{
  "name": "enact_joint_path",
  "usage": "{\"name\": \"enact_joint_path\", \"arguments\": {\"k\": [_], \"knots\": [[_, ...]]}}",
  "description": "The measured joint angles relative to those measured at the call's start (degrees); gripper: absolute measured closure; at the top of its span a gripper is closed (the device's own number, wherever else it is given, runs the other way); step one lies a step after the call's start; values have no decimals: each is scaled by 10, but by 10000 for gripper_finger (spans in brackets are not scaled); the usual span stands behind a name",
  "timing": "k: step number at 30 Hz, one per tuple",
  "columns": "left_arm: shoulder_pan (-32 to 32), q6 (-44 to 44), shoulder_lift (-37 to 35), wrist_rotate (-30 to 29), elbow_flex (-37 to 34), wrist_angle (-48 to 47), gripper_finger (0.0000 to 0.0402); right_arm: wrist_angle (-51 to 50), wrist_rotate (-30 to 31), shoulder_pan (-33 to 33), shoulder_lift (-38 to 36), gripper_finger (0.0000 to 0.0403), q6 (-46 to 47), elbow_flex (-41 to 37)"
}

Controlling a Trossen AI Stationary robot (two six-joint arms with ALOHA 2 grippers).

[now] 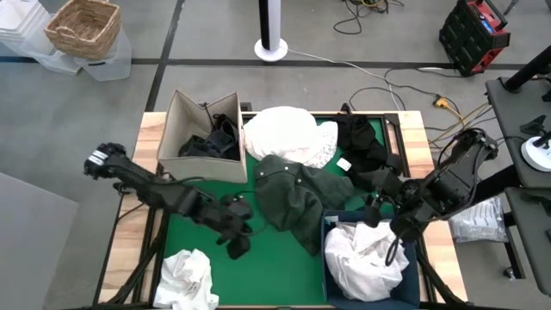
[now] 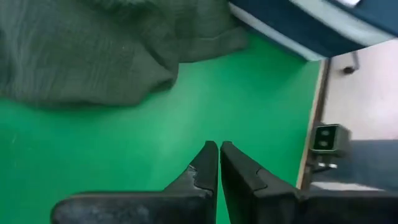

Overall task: Sort clothes
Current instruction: Put the green cloth into the white bin

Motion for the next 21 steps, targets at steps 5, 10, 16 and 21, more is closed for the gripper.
{"name": "enact_joint_path", "arguments": {"k": [5,10,16,21], "knots": [[14,110,46,-8,29,15,401,0,1,-14,-7,203,-5,0],[27,224,104,-84,59,44,402,0,3,-22,-10,202,-6,0],[62,274,188,-75,96,91,385,0,5,-22,-10,202,-5,0],[87,297,247,-31,132,130,332,2,4,-22,-9,202,5,0]]}}
